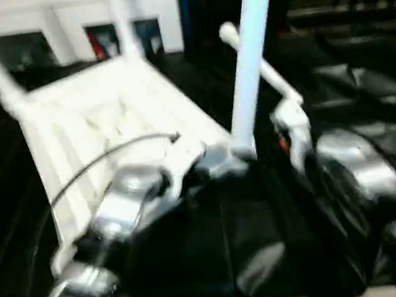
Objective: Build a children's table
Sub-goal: Rotate leg to tighten
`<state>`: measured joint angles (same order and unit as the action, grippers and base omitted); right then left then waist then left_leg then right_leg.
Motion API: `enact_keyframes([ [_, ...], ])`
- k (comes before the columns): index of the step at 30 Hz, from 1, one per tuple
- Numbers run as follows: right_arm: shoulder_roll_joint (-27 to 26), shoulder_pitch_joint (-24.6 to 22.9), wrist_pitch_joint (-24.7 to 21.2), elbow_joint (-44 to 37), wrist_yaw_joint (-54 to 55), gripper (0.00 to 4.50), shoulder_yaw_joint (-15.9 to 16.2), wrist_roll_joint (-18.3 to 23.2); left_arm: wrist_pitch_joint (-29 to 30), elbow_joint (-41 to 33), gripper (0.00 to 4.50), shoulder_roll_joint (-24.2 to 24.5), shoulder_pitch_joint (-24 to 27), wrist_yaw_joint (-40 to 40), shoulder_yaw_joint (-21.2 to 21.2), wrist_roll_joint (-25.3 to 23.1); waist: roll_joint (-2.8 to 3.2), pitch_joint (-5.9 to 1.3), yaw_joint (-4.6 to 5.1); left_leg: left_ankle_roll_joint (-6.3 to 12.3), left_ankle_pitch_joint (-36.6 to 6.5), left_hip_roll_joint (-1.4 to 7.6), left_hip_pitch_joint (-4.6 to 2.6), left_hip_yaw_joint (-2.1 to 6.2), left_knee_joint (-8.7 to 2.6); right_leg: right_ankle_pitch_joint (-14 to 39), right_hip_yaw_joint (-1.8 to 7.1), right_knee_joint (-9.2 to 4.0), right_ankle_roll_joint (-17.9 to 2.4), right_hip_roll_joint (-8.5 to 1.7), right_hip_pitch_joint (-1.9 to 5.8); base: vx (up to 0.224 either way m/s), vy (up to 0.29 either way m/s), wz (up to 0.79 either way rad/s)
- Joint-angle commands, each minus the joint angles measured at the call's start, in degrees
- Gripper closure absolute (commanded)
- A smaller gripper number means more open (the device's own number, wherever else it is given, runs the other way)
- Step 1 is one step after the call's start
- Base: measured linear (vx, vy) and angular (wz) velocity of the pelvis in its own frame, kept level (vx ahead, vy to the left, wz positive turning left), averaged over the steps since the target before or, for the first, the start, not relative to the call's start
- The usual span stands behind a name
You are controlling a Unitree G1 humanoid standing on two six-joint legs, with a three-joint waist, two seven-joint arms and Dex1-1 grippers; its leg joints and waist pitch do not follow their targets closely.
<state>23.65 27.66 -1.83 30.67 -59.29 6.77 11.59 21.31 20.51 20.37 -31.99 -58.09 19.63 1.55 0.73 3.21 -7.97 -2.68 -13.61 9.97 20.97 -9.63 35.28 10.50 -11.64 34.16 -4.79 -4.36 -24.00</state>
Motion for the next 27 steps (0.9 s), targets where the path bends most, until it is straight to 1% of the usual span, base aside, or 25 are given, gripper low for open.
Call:
enact_keyframes([
  [1,1.05,-1.08,-0.12,-4.28,-2.7,0.06,1.89,-0.56,-1.68,-5.37,4.5,-0.04,0.17,-5.54,1.27,3.85,0.01,-4.57,-0.23,8.33,3.59,5.09,-0.49,1.7,-3.23,7.36,6.0,-3.69,-3.51,-6.73,4.51,0.0,0.0,0.0],
  [2,1.05,-1.08,-0.12,-4.28,-2.7,0.06,1.89,-0.56,-1.68,-5.37,4.5,-0.04,0.17,-5.54,1.27,3.85,0.02,-4.62,-0.31,8.12,3.65,5.09,-0.54,1.69,-3.22,7.12,6.04,-3.67,-3.81,-6.74,4.51,0.0,0.0,0.0],
  [3,1.61,-1.84,0.11,-5.21,-3.05,0.06,2.62,-1.22,-1.86,-6.37,4.5,0.73,0.64,-6.24,1.68,3.62,0.07,-4.56,-0.42,7.78,3.22,5.19,-0.71,1.68,-3.26,6.96,6.01,-3.63,-4.58,-6.63,4.35,0.0,0.0,0.0],
  [4,1.88,-2.21,0.27,-5.56,-3.3,0.06,3.07,-1.59,-1.85,-7.27,4.5,1.38,1.08,-6.92,2.05,3.5,0.13,-4.44,-0.42,7.38,2.1,5.26,-0.72,1.62,-3.36,7.87,6.05,-3.77,-4.92,-6.74,4.34,0.0,0.0,0.0],
  [5,2.06,-2.52,0.13,-6.06,-3.58,0.06,3.36,-1.77,-1.69,-8.28,4.5,1.98,1.58,-7.65,2.28,3.56,0.14,-4.31,-0.35,7.16,1.34,5.17,-0.63,1.55,-3.42,8.96,6.03,-4.03,-4.86,-6.74,4.39,0.0,0.0,0.0],
  [6,2.03,-2.59,0.03,-6.21,-3.62,0.06,3.37,-1.77,-1.49,-9.06,4.5,2.32,1.98,-8.09,2.36,3.7,0.12,-4.33,-0.48,6.46,0.21,5.22,-0.84,1.54,-3.52,10.48,6.09,-4.23,-4.49,-6.76,4.42,0.0,0.0,0.0],
  [7,1.93,-2.59,-0.12,-6.37,-3.68,0.06,3.24,-1.67,-1.41,-9.42,4.5,2.43,2.2,-8.29,2.29,3.79,0.14,-4.26,-0.48,5.92,-0.32,5.12,-0.87,1.45,-3.59,11.19,6.13,-4.29,-4.42,-6.71,4.4,0.0,0.0,0.0],
  [9,1.73,-2.58,-0.54,-6.82,-3.92,0.06,3.03,-1.22,-1.43,-9.73,4.5,2.52,2.48,-8.29,2.12,3.8,0.15,-4.36,-0.53,5.7,-0.31,4.98,-0.77,1.41,-3.55,10.98,6.12,-4.3,-4.17,-6.6,4.58,0.0,0.0,0.0],
  [10,1.95,-3.15,-2.02,-8.87,-4.45,0.06,3.06,-0.44,-1.46,-10.36,4.5,2.88,2.94,-8.46,1.89,3.85,0.17,-4.33,-0.49,5.76,-0.04,5.1,-0.63,1.58,-3.61,10.56,6.04,-4.15,-4.0,-6.54,4.67,0.0,0.0,0.0],
  [11,1.99,-3.21,-2.18,-9.08,-4.55,0.06,3.09,-0.35,-1.46,-10.41,4.5,2.92,2.99,-8.48,1.87,3.85,0.2,-4.4,-0.5,5.79,0.14,5.2,-0.62,1.65,-3.59,10.17,6.05,-4.09,-3.88,-6.57,4.74,0.0,0.0,0.0],
  [12,2.14,-3.44,-2.74,-9.86,-4.77,0.06,3.22,-0.15,-1.41,-10.64,4.5,3.11,3.16,-8.49,1.76,3.83,0.14,-4.45,-0.39,5.92,0.53,5.17,-0.41,1.74,-3.55,9.45,6.01,-3.87,-3.71,-6.59,4.88,0.0,0.0,0.0],
  [15,2.4,-3.6,-2.86,-9.97,-5.04,0.06,3.49,-0.23,-1.33,-10.71,4.5,3.28,3.24,-8.45,1.72,3.73,-0.02,-4.56,-0.47,6.16,1.56,4.86,-0.24,1.64,-3.38,8.7,5.95,-3.84,-3.29,-6.57,4.99,0.0,0.0,0.0],
  [17,2.29,-3.53,-2.9,-9.58,-4.91,0.06,3.45,-0.27,-1.25,-10.56,4.5,3.34,3.22,-8.19,1.65,3.64,0.03,-4.58,-0.48,6.25,1.76,4.8,-0.08,1.67,-3.33,8.98,5.84,-3.9,-2.87,-6.58,5.07,0.0,0.0,0.0],
  [18,2.13,-3.48,-3.04,-9.49,-4.85,0.06,3.32,-0.22,-1.21,-10.51,4.5,3.38,3.21,-8.13,1.59,3.61,-0.03,-4.59,-0.46,6.22,1.77,4.85,-0.15,1.69,-3.36,9.14,5.81,-3.9,-2.79,-6.56,5.04,0.0,0.0,0.0],
  [20,1.91,-3.44,-3.43,-9.47,-4.87,0.33,3.13,-0.03,-1.13,-10.49,4.5,3.44,3.19,-8.16,1.51,3.62,0.01,-4.67,-0.48,6.38,2.33,4.84,-0.07,1.74,-3.27,8.41,5.81,-3.75,-2.79,-6.54,5.09,0.0,0.0,0.0],
  [22,1.74,-3.63,-3.65,-9.44,-4.93,0.4,3.27,-0.25,-1.04,-10.48,4.5,3.45,3.25,-8.1,1.46,3.61,0.0,-4.73,-0.53,6.48,2.56,4.8,-0.09,1.73,-3.21,8.12,5.78,-3.71,-2.73,-6.53,5.09,0.0,0.0,0.0],
  [24,1.67,-3.83,-3.69,-9.5,-4.86,0.66,3.4,-0.47,-1.07,-10.41,4.5,3.43,3.32,-7.96,1.48,3.51,0.01,-4.7,-0.52,6.52,2.51,4.72,0.01,1.71,-3.18,8.31,5.73,-3.75,-2.55,-6.52,5.14,0.0,0.0,0.0],
  [25,1.63,-3.87,-3.73,-9.51,-4.83,0.66,3.43,-0.54,-1.11,-10.34,4.5,3.42,3.31,-7.93,1.48,3.47,0.02,-4.74,-0.51,6.4,2.58,4.78,-0.05,1.75,-3.2,8.55,5.71,-3.78,-2.38,-6.49,5.13,0.0,0.0,0.0],
  [27,1.58,-3.94,-3.61,-9.31,-4.78,0.85,3.69,-0.89,-1.14,-10.17,4.5,3.4,3.24,-7.92,1.46,3.43,0.06,-4.77,-0.53,6.42,2.74,4.78,-0.02,1.78,-3.17,8.2,5.69,-3.69,-2.42,-6.48,5.15,0.0,0.0,0.0],
])
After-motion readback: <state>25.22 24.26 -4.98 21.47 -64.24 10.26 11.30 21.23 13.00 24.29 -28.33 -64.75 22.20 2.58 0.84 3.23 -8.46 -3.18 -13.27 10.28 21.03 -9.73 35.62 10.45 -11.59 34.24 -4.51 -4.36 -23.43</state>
